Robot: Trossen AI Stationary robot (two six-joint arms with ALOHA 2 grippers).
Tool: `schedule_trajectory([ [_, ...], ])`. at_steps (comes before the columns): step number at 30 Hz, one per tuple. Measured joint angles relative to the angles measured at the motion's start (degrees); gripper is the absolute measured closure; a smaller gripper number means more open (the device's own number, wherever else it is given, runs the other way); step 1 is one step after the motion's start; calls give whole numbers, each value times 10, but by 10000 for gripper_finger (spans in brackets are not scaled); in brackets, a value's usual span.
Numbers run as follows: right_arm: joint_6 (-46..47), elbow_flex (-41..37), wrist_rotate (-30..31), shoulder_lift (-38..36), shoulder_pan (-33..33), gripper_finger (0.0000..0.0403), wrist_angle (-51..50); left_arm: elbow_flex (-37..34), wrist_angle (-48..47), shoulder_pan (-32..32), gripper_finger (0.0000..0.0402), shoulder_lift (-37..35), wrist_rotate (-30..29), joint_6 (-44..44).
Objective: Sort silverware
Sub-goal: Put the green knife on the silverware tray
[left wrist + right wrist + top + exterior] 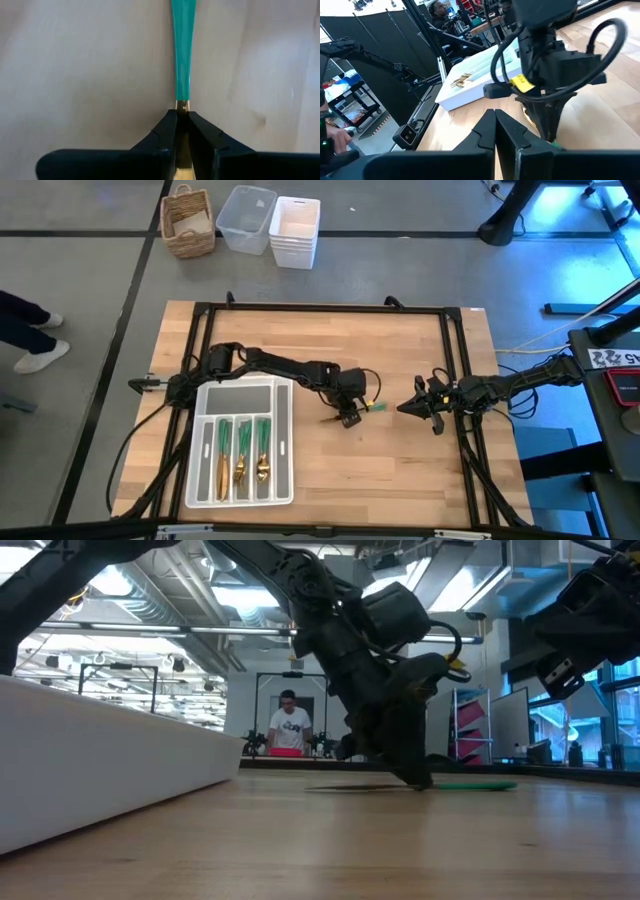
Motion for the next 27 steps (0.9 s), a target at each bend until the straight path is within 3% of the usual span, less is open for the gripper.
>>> schedule_trajectory([
  [21,-1,0,0,0,0,397,-12,2,14,17,372,-25,6,-8],
  [27,-2,0,0,0,0,397,-12,3,28,4,328,-24,-28,25],
])
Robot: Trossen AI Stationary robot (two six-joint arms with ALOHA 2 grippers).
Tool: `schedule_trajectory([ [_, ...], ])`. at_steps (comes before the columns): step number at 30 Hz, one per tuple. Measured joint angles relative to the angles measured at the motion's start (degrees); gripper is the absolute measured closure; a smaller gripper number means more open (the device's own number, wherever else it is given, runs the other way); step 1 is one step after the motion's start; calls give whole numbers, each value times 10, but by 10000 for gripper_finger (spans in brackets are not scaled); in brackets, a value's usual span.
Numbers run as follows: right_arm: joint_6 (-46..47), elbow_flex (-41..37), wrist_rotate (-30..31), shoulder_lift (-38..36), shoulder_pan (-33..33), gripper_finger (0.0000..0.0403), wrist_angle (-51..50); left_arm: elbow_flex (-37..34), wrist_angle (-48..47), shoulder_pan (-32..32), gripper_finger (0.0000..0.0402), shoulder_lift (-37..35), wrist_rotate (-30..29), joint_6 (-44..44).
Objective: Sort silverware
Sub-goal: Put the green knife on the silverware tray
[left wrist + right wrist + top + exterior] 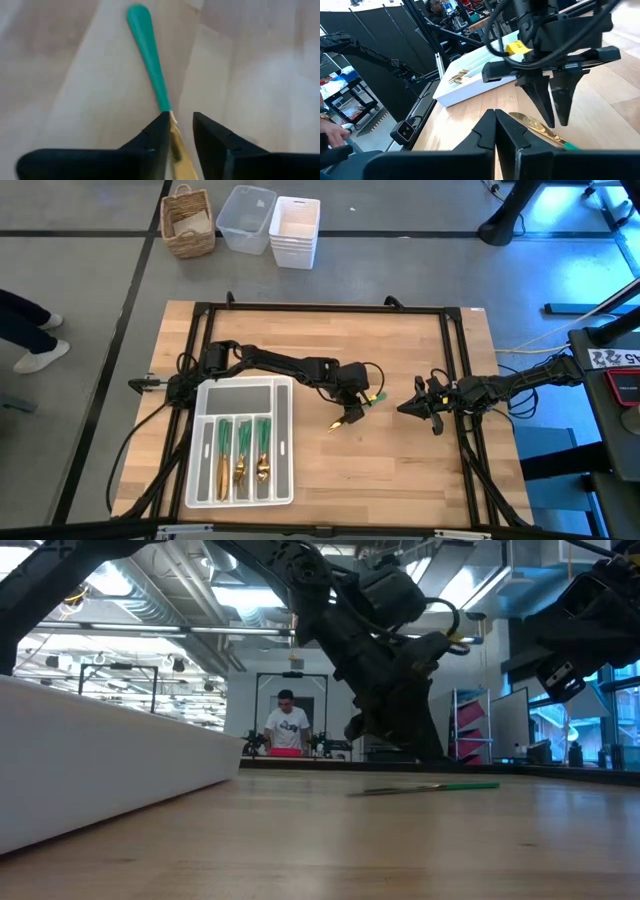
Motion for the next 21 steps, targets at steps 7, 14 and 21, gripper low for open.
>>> schedule_trajectory([
  [7,0,0,0,0,0,397,0,0,14,-17,283,0,-89,63],
  [14,0,0,0,0,0,397,0,1,21,-33,284,3,-109,78],
  [21,0,0,0,0,0,397,1,1,19,-41,286,22,-125,79],
])
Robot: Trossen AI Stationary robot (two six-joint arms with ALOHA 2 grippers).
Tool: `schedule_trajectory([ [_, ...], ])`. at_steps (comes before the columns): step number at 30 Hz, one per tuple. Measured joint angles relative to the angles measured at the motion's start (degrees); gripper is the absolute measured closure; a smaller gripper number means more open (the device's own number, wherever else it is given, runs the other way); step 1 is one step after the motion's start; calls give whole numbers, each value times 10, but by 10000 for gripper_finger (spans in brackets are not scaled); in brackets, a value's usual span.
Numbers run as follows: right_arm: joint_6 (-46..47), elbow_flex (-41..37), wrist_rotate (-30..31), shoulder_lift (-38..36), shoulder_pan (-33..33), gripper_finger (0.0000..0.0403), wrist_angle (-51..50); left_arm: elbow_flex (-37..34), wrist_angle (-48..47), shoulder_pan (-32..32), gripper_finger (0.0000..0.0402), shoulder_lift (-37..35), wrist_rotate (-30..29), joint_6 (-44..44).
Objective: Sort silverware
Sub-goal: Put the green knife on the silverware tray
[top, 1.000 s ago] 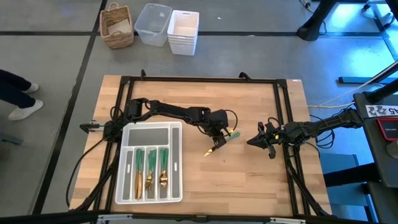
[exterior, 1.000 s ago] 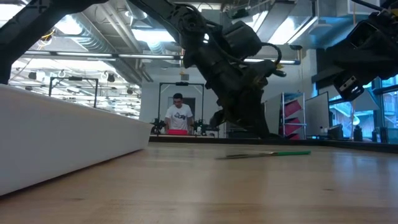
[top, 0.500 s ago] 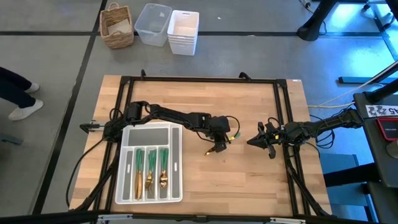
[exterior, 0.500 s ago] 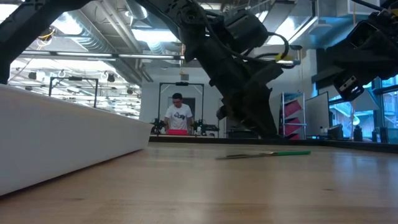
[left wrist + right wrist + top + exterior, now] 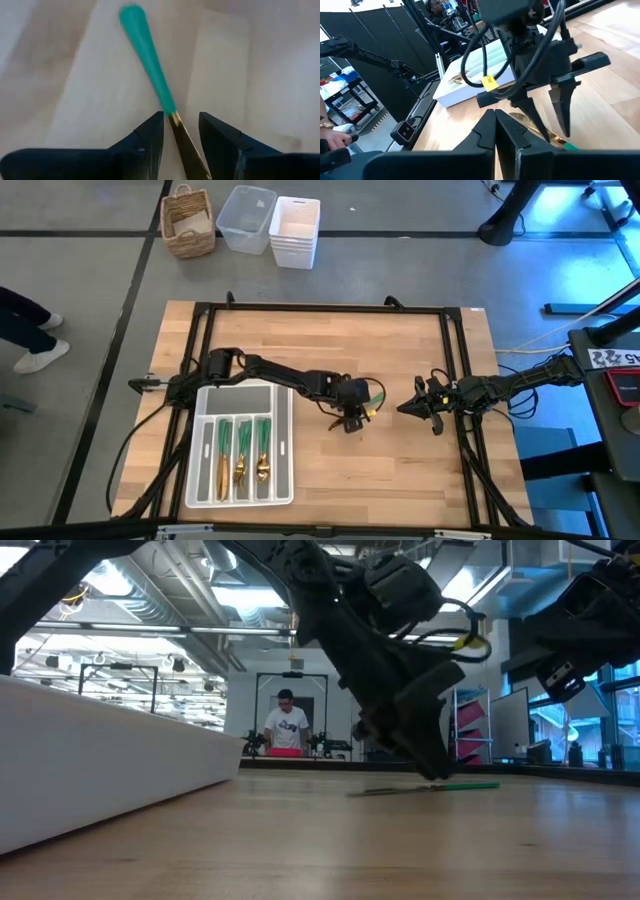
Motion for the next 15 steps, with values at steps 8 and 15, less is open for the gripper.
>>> schedule_trajectory([
  [8,1,0,6,0,0,397,-1,1,6,1,286,15,-11,8],
  [15,1,0,6,0,0,397,-2,4,-17,0,286,26,-15,24],
])
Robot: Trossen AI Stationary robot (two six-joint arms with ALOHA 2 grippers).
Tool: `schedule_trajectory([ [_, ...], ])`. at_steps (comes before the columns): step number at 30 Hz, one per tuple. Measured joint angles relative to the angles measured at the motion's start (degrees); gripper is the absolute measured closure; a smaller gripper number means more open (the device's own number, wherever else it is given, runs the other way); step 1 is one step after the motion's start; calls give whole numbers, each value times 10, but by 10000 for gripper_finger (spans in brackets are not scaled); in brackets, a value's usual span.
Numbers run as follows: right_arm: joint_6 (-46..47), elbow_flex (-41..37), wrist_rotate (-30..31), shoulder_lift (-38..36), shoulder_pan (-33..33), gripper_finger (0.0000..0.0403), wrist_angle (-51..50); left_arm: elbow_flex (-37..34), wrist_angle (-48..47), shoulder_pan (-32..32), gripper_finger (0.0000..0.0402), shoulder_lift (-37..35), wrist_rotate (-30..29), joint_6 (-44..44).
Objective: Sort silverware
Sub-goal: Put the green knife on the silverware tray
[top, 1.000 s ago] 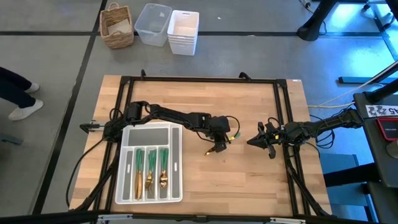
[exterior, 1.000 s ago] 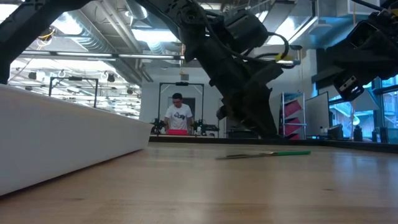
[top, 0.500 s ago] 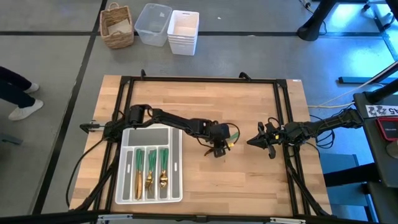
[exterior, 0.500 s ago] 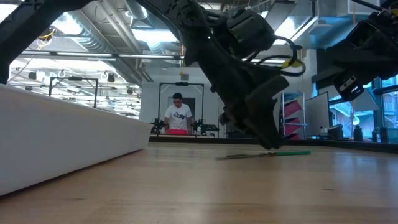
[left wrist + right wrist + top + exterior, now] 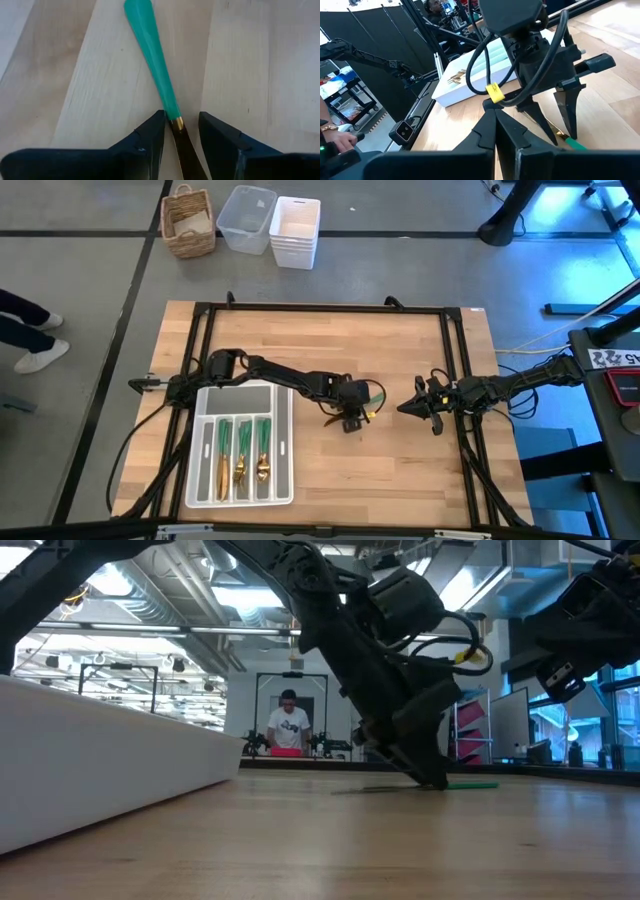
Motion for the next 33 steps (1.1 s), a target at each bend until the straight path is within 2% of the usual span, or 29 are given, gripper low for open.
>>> schedule_trajectory([
  [5,0,0,0,0,0,397,0,0,-20,0,298,0,-16,17],
  [13,-1,0,4,0,0,397,0,-1,-23,7,383,0,-19,14],
  [22,-1,0,4,0,0,397,0,-3,-22,13,378,-1,-9,8],
  [33,-1,0,4,0,0,397,-3,-6,-10,29,377,-20,21,-41],
])
